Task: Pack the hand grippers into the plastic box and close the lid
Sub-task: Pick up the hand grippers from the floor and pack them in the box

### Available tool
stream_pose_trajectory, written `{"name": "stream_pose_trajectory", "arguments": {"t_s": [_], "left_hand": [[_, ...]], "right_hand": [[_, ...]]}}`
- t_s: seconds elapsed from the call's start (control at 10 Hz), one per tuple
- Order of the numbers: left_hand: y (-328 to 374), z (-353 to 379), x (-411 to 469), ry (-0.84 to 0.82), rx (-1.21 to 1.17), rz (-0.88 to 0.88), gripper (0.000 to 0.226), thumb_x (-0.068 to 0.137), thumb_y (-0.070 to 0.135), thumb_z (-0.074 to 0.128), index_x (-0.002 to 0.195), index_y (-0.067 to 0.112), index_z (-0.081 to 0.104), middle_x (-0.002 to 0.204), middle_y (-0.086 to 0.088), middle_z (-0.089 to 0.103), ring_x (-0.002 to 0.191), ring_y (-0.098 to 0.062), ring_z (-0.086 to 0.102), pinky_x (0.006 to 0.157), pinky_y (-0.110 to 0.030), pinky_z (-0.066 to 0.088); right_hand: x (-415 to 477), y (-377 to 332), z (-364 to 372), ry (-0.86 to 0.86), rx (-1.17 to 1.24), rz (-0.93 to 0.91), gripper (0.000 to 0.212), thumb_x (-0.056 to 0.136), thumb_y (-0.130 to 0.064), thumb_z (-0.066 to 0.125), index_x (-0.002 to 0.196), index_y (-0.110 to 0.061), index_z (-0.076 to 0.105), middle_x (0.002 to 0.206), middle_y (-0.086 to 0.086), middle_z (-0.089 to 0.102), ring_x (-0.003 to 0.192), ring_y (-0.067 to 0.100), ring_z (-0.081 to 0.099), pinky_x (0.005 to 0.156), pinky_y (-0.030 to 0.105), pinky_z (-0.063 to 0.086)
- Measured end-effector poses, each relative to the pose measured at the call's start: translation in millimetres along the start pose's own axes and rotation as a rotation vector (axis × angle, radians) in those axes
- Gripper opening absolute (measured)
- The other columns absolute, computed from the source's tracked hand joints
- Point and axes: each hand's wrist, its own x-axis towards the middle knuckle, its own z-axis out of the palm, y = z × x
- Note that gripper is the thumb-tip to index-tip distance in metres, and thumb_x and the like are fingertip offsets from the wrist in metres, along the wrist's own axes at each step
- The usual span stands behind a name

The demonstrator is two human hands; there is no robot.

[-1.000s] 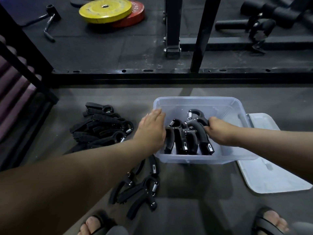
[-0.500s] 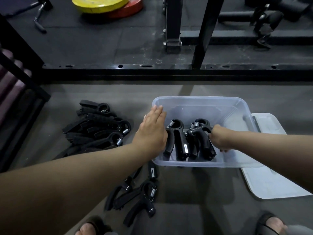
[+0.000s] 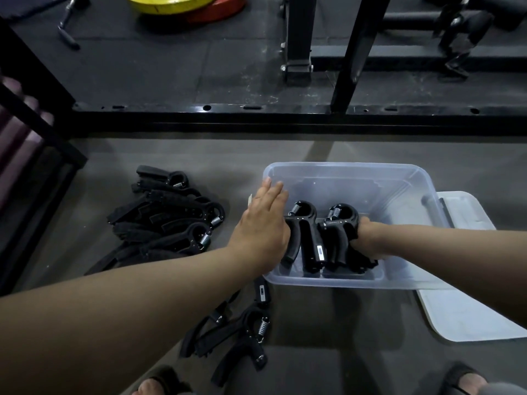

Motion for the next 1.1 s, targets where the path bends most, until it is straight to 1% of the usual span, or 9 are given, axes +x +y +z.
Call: {"name": "stream_pose_trajectory", "arguments": {"t_s": [0.1,0.4,0.5,0.6,0.7,0.8,0.9,1.0,1.1], "left_hand": [[-0.1,0.8,0.2,-0.003,-0.002,-0.006,0.06,0.095,0.014,0.04,0.152,0.012,0.022,0.162,0.002,0.009,0.149,-0.012,-0.009,0.122,-0.041,0.007],[1.5,0.2,-0.1,-0.017,-0.003,-0.027,0.059,0.095,0.017,0.04,0.152,0.015,0.023,0.162,0.005,0.008,0.148,-0.009,-0.01,0.12,-0.038,0.013],[1.9,-0.5,-0.3,-0.023,0.004,-0.027,0.059,0.095,0.018,0.04,0.152,0.015,0.023,0.162,0.006,0.008,0.148,-0.009,-0.01,0.12,-0.039,0.015],[2.7,-1.0,-0.6,-0.021,0.003,-0.025,0.059,0.095,0.018,0.04,0.152,0.014,0.023,0.162,0.005,0.009,0.148,-0.01,-0.009,0.12,-0.039,0.014],[2.6,-1.0,-0.9,-0.023,0.014,-0.023,0.059,0.095,0.018,0.04,0.152,0.014,0.023,0.162,0.005,0.009,0.148,-0.01,-0.009,0.12,-0.04,0.014],[2.3,-0.5,-0.7,-0.02,0.016,-0.021,0.06,0.094,0.017,0.041,0.151,0.014,0.024,0.162,0.004,0.01,0.148,-0.011,-0.009,0.12,-0.039,0.014],[2.4,-0.9,-0.7,-0.026,0.012,-0.022,0.061,0.093,0.015,0.041,0.152,0.013,0.023,0.162,0.004,0.01,0.148,-0.011,-0.009,0.12,-0.039,0.014],[1.6,-0.3,-0.9,-0.023,0.009,-0.02,0.062,0.093,0.015,0.042,0.151,0.013,0.024,0.162,0.004,0.01,0.148,-0.01,-0.009,0.119,-0.039,0.016],[1.4,-0.4,-1.1,-0.023,0.003,-0.029,0.063,0.092,0.014,0.042,0.151,0.015,0.023,0.162,0.005,0.01,0.148,-0.009,-0.01,0.119,-0.039,0.018]], "right_hand": [[19.4,2.9,7.7,-0.119,0.114,0.163,0.033,0.098,-0.027,0.027,0.109,-0.004,0.047,0.086,0.009,0.064,0.064,0.02,0.06,0.021,0.021,0.035],[8.5,4.4,5.1,-0.086,0.174,0.04,0.01,0.096,-0.015,0.037,0.098,-0.008,0.043,0.065,0.002,0.065,0.032,0.009,0.056,0.028,0.018,0.042],[9.8,4.1,8.3,-0.039,0.195,-0.007,0.023,0.093,-0.014,0.038,0.11,-0.001,0.032,0.073,0.022,0.069,0.041,0.024,0.063,0.041,0.032,0.053],[11.8,4.3,9.4,-0.058,0.209,0.031,0.015,0.096,-0.019,0.037,0.1,-0.005,0.038,0.056,0.006,0.066,0.031,0.011,0.056,0.028,0.021,0.042],[11.1,4.4,8.6,-0.062,0.199,0.017,0.011,0.096,-0.018,0.04,0.095,-0.007,0.041,0.065,0.008,0.068,0.034,0.012,0.059,0.031,0.023,0.046],[10.2,7.4,12.3,-0.03,0.113,-0.053,0.021,0.094,-0.013,0.043,0.106,0.002,0.051,0.082,0.022,0.072,0.058,0.03,0.069,0.051,0.038,0.059],[9.5,10.1,9.7,0.029,0.01,-0.107,0.028,0.093,-0.013,0.041,0.103,-0.001,0.064,0.089,0.017,0.074,0.073,0.028,0.072,0.062,0.034,0.06],[11.1,13.7,6.5,0.112,0.013,-0.156,0.022,0.093,-0.017,0.042,0.104,-0.005,0.057,0.105,0.017,0.069,0.09,0.032,0.068,0.072,0.034,0.055],[11.0,12.8,3.0,0.132,0.04,-0.143,0.027,0.093,-0.018,0.041,0.114,-0.004,0.049,0.108,0.018,0.065,0.08,0.032,0.068,0.07,0.037,0.057]]}}
